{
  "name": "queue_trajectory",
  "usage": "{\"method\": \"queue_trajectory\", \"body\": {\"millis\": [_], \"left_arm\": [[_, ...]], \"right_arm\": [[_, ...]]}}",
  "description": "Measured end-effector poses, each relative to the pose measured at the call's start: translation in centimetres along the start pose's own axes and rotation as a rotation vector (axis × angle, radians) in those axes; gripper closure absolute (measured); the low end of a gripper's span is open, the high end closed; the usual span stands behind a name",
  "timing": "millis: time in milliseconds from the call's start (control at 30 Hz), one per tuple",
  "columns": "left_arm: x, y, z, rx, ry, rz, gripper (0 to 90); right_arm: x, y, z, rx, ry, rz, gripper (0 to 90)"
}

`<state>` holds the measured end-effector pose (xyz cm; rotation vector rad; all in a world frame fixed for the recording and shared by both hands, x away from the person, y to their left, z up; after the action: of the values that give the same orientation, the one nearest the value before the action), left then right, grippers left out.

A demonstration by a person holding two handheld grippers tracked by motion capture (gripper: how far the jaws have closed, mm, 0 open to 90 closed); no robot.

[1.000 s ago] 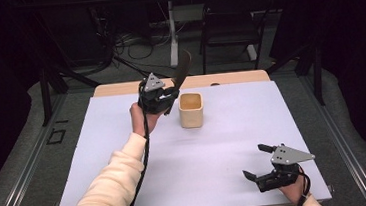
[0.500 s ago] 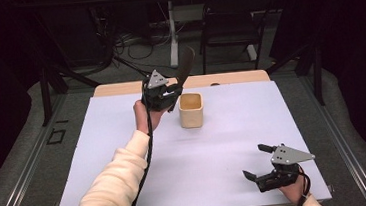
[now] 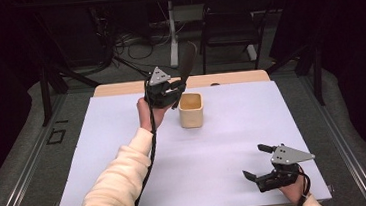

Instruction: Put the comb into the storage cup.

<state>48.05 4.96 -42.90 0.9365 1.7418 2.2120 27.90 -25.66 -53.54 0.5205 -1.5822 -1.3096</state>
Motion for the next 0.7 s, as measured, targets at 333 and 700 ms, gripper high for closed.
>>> {"method": "queue_trajectory", "body": {"millis": [333,700], "left_arm": [[-0.5,0.4,-0.2,0.010,-0.003,-0.015,72.5],[-1.2,0.8,-0.3,0.043,-0.010,-0.045,72.4]], "right_arm": [[0.0,0.0,0.0,0.000,0.000,-0.003,0.0],[0.1,0.0,0.0,0.001,0.000,-0.006,0.0]]}}
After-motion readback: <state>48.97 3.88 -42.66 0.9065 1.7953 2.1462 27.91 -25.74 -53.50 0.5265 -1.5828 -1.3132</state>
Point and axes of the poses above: each handheld gripper's, and its own axes: x roughly backward along the jaws, y roughly out of its top, z roughly to its left, the point moved 3 cm from there along -x, roughly forward along the jaws, and after that the axes turned 14 degrees about y, right-handed, at the moved point
